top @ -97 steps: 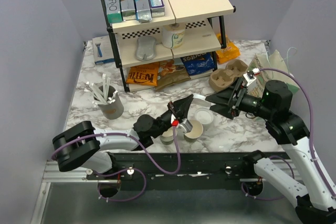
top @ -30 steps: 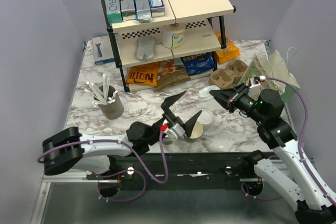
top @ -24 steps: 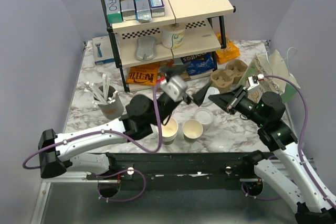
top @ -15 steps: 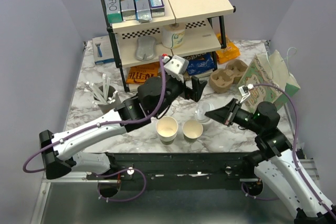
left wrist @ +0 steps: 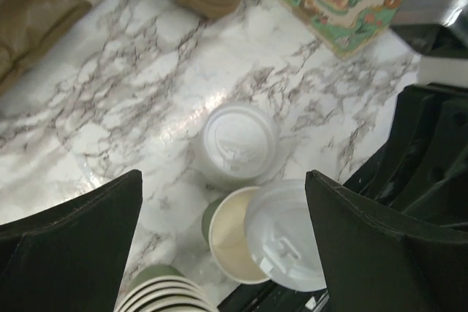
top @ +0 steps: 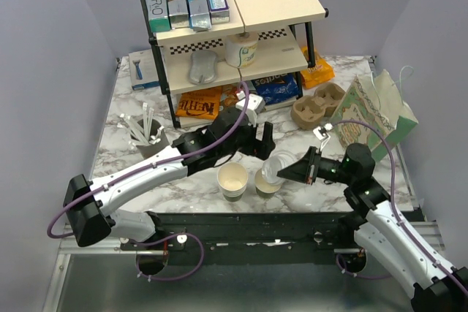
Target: Pack the takeout coffee
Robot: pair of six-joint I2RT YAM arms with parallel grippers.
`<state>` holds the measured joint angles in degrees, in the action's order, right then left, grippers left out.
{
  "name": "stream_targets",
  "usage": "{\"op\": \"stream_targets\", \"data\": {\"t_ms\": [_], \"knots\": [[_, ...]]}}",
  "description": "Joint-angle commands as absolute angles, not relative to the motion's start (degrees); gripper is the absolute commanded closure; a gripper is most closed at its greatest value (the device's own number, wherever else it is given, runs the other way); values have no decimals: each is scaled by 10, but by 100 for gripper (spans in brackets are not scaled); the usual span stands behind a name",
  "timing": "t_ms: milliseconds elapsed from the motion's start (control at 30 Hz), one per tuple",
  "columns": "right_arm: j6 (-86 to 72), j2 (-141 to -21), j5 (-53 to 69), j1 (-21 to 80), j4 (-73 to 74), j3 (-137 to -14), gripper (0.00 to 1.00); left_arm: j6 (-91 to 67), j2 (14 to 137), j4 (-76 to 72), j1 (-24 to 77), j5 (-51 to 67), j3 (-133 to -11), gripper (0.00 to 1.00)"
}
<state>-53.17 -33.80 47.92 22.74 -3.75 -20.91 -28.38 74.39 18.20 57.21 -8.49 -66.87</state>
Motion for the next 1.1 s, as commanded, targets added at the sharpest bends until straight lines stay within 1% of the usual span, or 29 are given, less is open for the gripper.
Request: {"op": "stream_targets", "data": {"t_ms": [0,267,433,733,1067], "knots": [[-526,-347,506,225,-76,-186,99,-309,727,206,558,-9,-638,1],[-528,-345,499,224,-80,-160,99,-308,747,198,555,42,-627,1],[-530,-350,497,224,-89,-140,99,-312,734,192,555,26,-616,1],[-535,-347,485,225,-92,-136,99,-302,739,189,553,32,-606,1],[-535,-354,474,225,-93,-134,98,-289,758,192,554,61,-612,1]]}}
